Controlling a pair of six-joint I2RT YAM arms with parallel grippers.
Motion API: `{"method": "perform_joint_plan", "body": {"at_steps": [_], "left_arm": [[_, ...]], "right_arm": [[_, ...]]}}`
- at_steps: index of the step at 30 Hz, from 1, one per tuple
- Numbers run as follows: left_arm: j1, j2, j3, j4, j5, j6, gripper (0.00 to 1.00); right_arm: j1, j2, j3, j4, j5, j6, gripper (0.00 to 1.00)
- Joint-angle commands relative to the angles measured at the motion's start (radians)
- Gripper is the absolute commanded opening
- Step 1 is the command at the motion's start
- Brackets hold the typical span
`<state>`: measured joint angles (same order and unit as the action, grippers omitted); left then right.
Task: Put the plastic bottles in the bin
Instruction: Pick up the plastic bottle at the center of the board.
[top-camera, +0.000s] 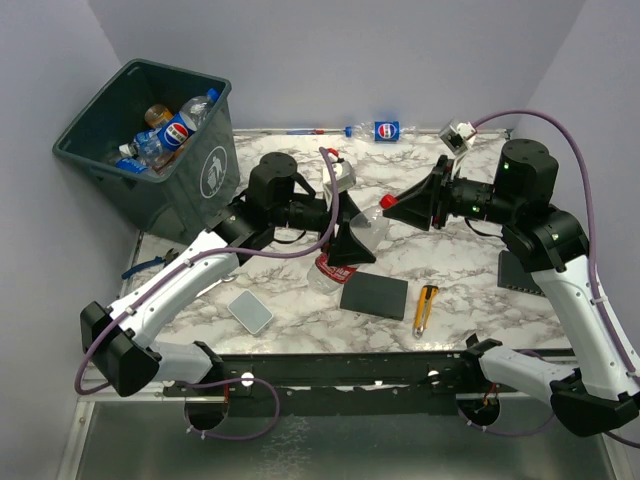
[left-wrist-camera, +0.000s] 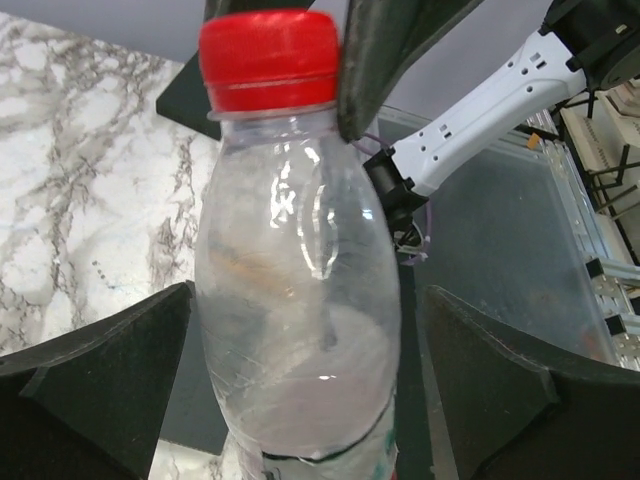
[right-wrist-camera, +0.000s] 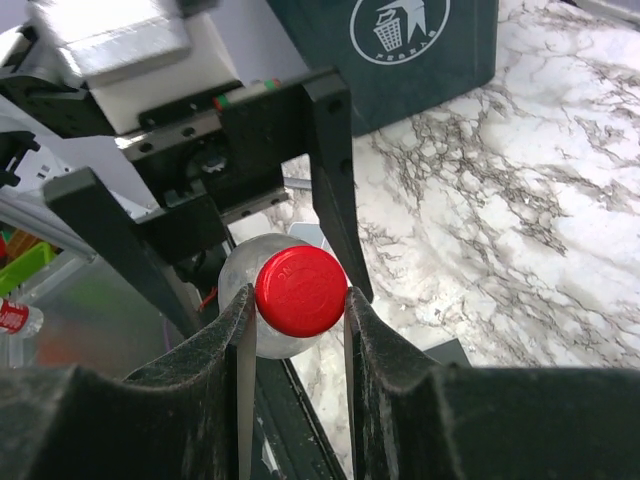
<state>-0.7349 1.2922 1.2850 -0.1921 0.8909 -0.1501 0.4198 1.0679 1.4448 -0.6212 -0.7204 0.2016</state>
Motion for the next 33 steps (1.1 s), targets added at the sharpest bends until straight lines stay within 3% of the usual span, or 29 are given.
{"method": "perform_joint_plan", "body": {"at_steps": [1,3,8,12,13,16,18,21,25,29,33], "left_arm": [[-0.010,0.031,0.001,-0.026,0.018,-0.006,0.93],[-0.014,0.041,0.006,-0.028,0.026,-0.004,0.84],[-0.021,0.045,0.010,-0.028,0.023,0.005,0.74],[-0.022,0.042,0.028,-0.028,0.016,0.010,0.65],[-0.021,0.041,0.036,-0.029,0.012,0.009,0.61],[-0.022,0.033,0.054,-0.020,-0.009,0.006,0.34],[-0.022,0.021,0.060,-0.012,-0.041,-0.003,0.25],[-0.021,-0.005,0.058,0.009,-0.090,-0.005,0.21],[-0.021,-0.069,0.054,0.024,-0.255,0.025,0.20],[-0.018,-0.157,0.062,0.071,-0.651,0.085,0.20],[-0.015,-0.151,0.187,0.090,-1.156,0.171,0.15]], "right_arm": [[0.009,0.000,0.022,0.045,-0.027,-0.011,0.00],[0.009,0.004,0.021,0.044,-0.014,-0.013,0.00],[0.010,-0.006,0.018,0.063,-0.009,0.000,0.04],[0.011,-0.033,0.007,0.103,-0.037,0.027,0.60],[0.010,-0.040,0.006,0.116,-0.041,0.038,0.68],[0.010,-0.061,0.008,0.149,-0.050,0.080,0.97],[0.010,-0.074,0.014,0.170,-0.051,0.109,1.00],[0.010,-0.099,0.031,0.188,-0.032,0.151,1.00],[0.010,-0.194,0.015,0.218,0.208,0.172,1.00],[0.009,-0.400,-0.206,0.414,0.524,0.198,1.00],[0.008,-0.530,-0.382,0.553,0.644,0.215,1.00]]}}
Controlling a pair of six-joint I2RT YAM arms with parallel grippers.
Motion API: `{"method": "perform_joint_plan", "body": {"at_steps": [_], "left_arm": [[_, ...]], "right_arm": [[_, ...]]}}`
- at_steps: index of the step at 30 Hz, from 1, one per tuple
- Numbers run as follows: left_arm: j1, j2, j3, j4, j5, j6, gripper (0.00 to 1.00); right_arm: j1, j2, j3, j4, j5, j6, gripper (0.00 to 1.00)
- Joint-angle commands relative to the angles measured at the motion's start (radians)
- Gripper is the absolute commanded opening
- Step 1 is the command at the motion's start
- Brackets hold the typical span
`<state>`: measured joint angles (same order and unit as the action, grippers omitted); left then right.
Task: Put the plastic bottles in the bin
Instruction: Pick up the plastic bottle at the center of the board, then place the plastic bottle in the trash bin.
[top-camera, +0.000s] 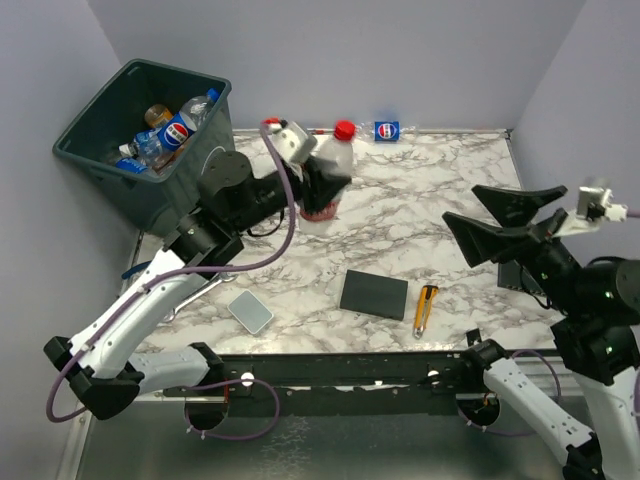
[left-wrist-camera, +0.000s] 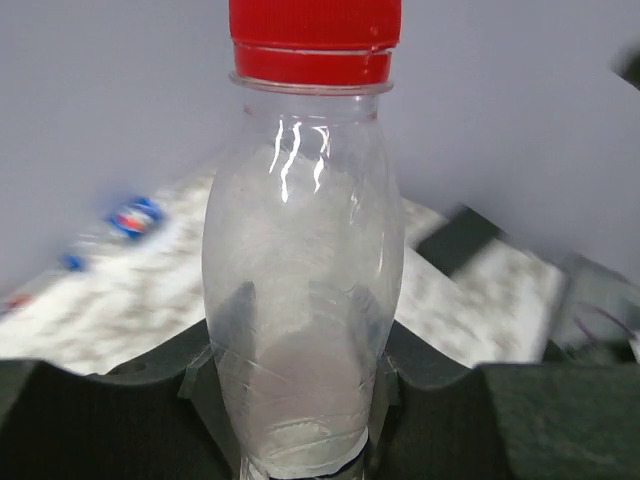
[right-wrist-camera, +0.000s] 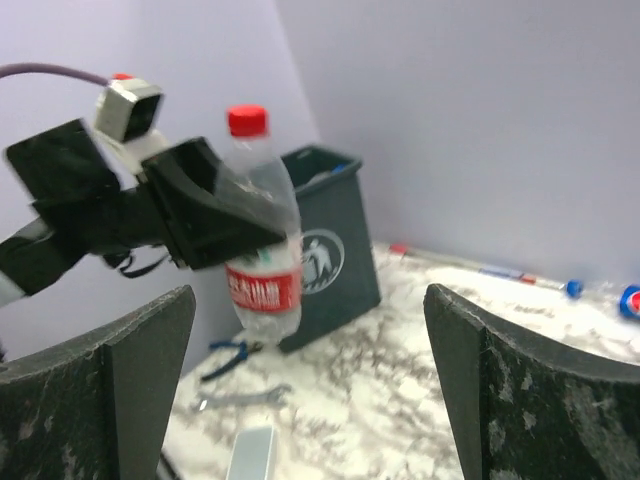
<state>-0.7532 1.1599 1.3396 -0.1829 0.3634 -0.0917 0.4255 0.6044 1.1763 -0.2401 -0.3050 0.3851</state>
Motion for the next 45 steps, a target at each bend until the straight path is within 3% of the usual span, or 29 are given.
{"method": "perform_joint_plan", "body": {"at_steps": [1,3,6,10,13,17,19,22,23,25,30,35,39,45], "left_arm": [[0.005,-0.004,0.186,0.093,-0.755,0.160,0.14],[0.010,0.030,0.267,0.147,-0.974,0.260,0.14],[0.039,0.069,0.296,0.410,-1.204,0.482,0.15],[0.174,0.131,0.281,0.767,-1.287,0.730,0.14],[0.377,0.220,0.344,0.739,-1.316,0.670,0.14],[0.548,0.298,0.317,0.769,-1.337,0.551,0.17],[0.604,0.345,0.307,0.821,-1.344,0.542,0.29],[0.665,0.421,0.317,0.844,-1.341,0.460,0.72],[0.669,0.441,0.334,0.835,-1.345,0.436,0.93],[0.649,0.474,0.376,0.816,-1.362,0.405,0.99],[0.510,0.497,0.471,0.813,-1.372,0.490,0.99],[0.333,0.421,0.443,0.803,-1.315,0.485,0.99],[0.185,0.324,0.325,0.625,-1.173,0.292,0.99],[0.054,0.185,-0.016,0.464,-0.943,-0.051,0.99]], "right_arm": [[0.004,-0.069,-0.137,0.170,0.245,0.035,1.00],[0.004,-0.062,-0.171,0.149,0.264,0.044,1.00],[0.004,-0.055,-0.242,0.145,0.268,0.083,0.99],[0.004,-0.072,-0.387,0.227,0.200,0.199,0.98],[0.005,-0.072,-0.475,0.286,0.139,0.257,0.97],[0.024,-0.092,-0.524,0.289,0.158,0.274,0.97],[0.030,-0.112,-0.531,0.280,0.171,0.265,0.97],[0.047,-0.125,-0.526,0.261,0.175,0.232,0.97],[0.051,-0.127,-0.522,0.252,0.178,0.216,0.98],[0.056,-0.127,-0.517,0.245,0.189,0.194,0.98],[0.056,-0.075,-0.503,0.244,0.213,0.192,0.99],[0.056,0.076,-0.468,0.243,0.281,0.233,0.99],[0.054,0.250,-0.434,0.286,0.430,0.286,1.00],[0.008,0.608,-0.376,0.567,0.593,0.350,1.00]]}}
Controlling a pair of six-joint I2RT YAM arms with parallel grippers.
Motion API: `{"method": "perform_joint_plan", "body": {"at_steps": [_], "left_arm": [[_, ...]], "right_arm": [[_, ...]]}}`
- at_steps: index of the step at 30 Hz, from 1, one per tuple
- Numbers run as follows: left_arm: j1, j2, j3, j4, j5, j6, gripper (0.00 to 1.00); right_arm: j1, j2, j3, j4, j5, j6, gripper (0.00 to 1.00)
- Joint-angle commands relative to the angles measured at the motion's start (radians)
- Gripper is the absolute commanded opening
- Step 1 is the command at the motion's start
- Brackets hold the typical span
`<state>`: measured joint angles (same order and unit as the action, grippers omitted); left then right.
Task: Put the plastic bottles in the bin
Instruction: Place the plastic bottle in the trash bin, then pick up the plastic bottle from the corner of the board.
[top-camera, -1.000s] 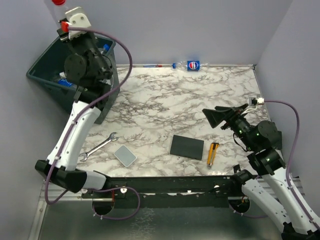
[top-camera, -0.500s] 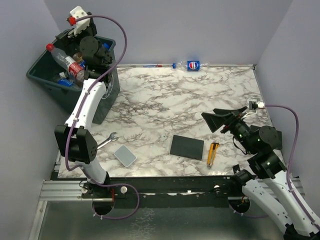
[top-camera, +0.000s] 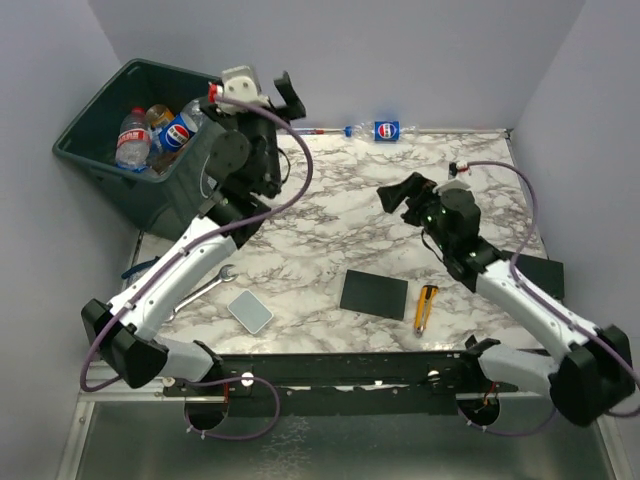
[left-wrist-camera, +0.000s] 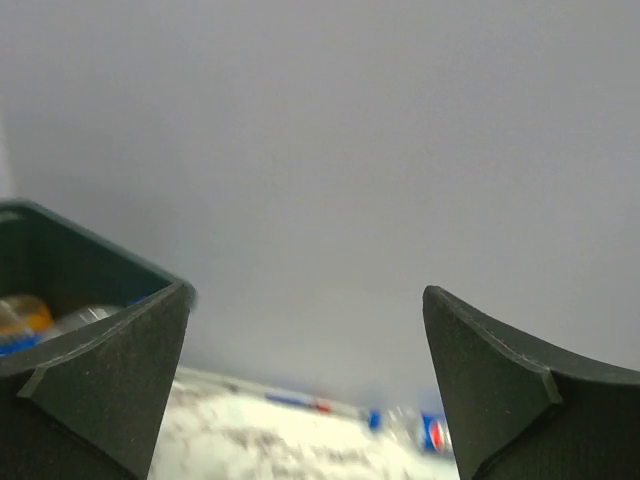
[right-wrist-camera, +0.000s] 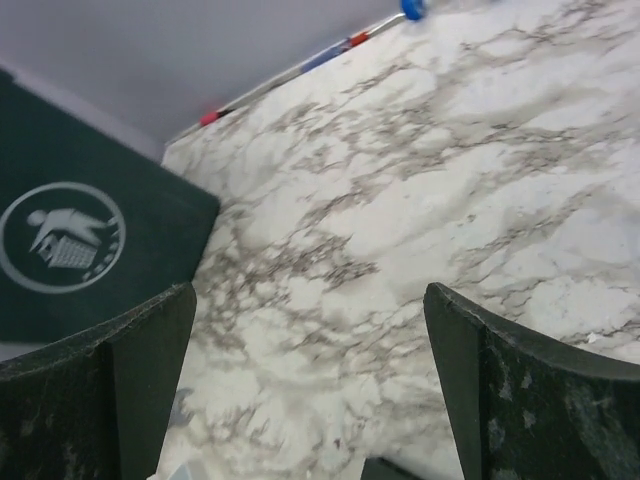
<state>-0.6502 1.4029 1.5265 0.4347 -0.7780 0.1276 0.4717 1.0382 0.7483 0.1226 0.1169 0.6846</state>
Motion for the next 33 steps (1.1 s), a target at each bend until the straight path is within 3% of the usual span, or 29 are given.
{"method": "perform_joint_plan", "body": {"at_steps": [1,7,11,19,24,33], "left_arm": [[-0.058,-0.084,-0.267,-0.155,0.236,-0.308,0.99],[-0.071,-0.235,-0.565,-0.187,0.273,-0.443,0.99],[-0.070,-0.307,-0.681,-0.195,0.246,-0.476,0.99],[-0.070,-0.312,-0.775,-0.186,0.237,-0.512,0.99],[-0.071,-0.287,-0.780,-0.163,0.208,-0.490,0.99],[-0.071,-0.241,-0.762,-0.139,0.200,-0.440,0.99]], "right_arm": [[-0.061,0.247,0.080,0.230,0.192,0.057,1.00],[-0.315,0.681,0.311,0.328,0.074,0.281,0.99],[-0.392,0.941,0.548,0.360,0.004,0.308,0.99],[-0.417,1.339,0.957,0.262,-0.029,0.524,1.00],[-0.414,1.485,1.137,0.180,-0.002,0.675,1.00],[-0.402,1.704,1.498,-0.029,0.020,0.733,1.00]]}}
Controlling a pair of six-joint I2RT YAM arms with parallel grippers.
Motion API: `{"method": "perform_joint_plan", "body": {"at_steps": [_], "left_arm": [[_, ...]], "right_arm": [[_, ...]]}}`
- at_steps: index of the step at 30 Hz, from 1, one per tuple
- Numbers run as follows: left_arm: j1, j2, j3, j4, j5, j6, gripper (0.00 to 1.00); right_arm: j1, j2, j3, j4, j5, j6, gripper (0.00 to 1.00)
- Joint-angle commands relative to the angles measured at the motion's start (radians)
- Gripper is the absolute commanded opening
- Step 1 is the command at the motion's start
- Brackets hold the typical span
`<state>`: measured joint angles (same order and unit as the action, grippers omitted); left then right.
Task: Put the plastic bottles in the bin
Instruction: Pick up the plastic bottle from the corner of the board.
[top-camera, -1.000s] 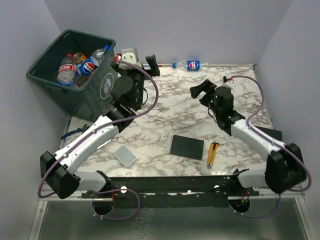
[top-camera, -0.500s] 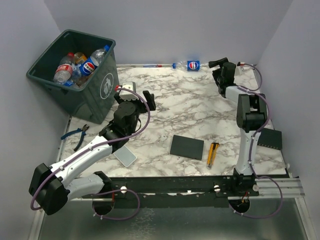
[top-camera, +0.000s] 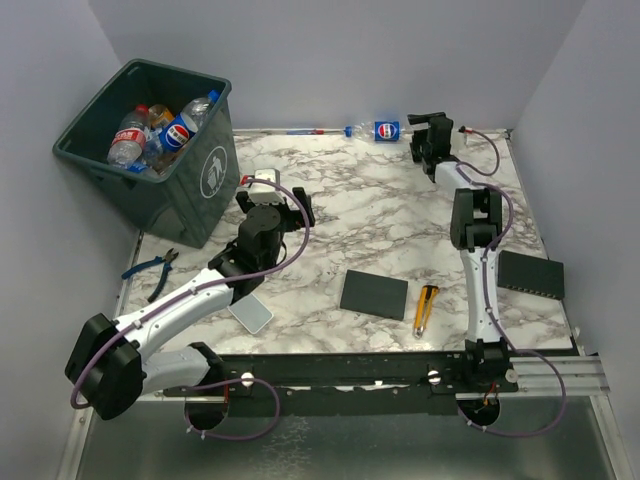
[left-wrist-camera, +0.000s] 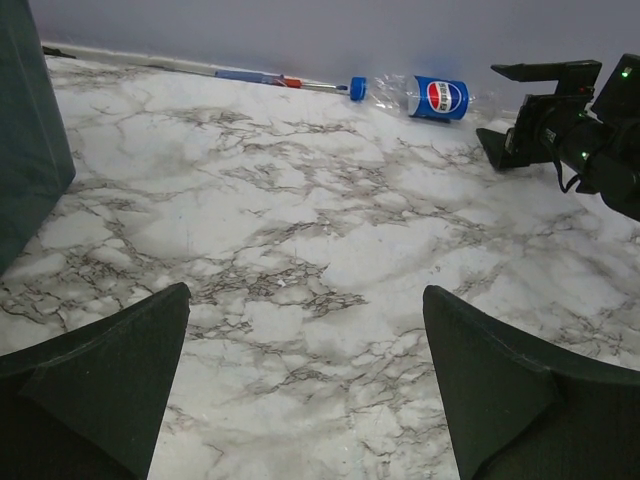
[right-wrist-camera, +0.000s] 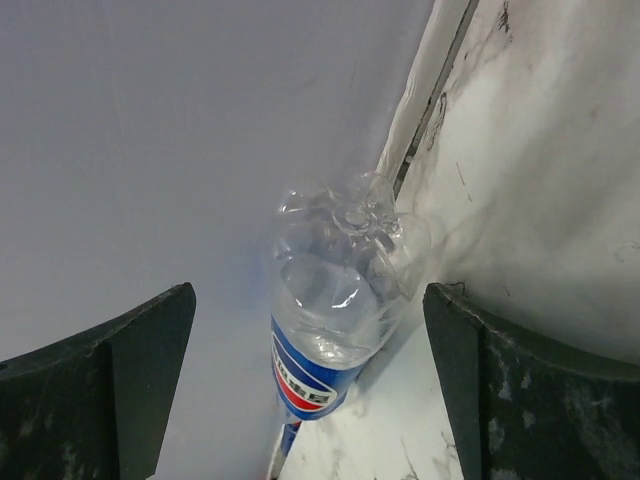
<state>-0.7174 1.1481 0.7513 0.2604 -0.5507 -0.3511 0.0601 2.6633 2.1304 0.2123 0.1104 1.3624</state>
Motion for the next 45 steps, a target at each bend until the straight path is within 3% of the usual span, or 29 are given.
{"method": "perform_joint_plan", "body": {"at_steps": [1,6,13,18,22,30,36,39,45], "left_arm": [[-0.002,0.016,0.015,0.037,-0.032,0.055,0.99],[-0.001,0.019,0.022,0.040,-0.033,0.084,0.99],[-0.001,0.021,0.019,0.040,-0.032,0.094,0.99],[-0.002,0.010,0.010,0.038,-0.013,0.094,0.99],[-0.002,-0.025,-0.004,0.037,-0.008,0.081,0.99],[-0.002,-0.127,-0.013,0.022,-0.015,0.079,0.99],[0.001,-0.137,0.088,-0.137,0.050,0.069,0.99],[0.004,-0.129,0.156,-0.218,0.189,0.090,0.99],[0.018,-0.097,0.290,-0.319,0.666,0.154,0.99]], "right_arm": [[0.010,0.096,0.136,-0.127,0.026,0.062,1.00],[0.016,0.154,0.177,-0.132,0.023,0.097,0.89],[0.023,0.173,0.150,-0.087,0.001,0.118,0.56],[0.024,0.100,0.009,0.018,0.006,0.112,0.37],[0.024,-0.002,-0.128,0.113,-0.004,0.084,0.31],[0.025,-0.419,-0.584,0.349,-0.078,-0.061,0.23],[0.047,-0.802,-0.932,0.419,-0.205,-0.234,0.16],[0.075,-1.000,-1.064,0.351,-0.256,-0.347,0.14],[0.128,-1.361,-1.197,0.066,-0.470,-0.567,0.13]]}}
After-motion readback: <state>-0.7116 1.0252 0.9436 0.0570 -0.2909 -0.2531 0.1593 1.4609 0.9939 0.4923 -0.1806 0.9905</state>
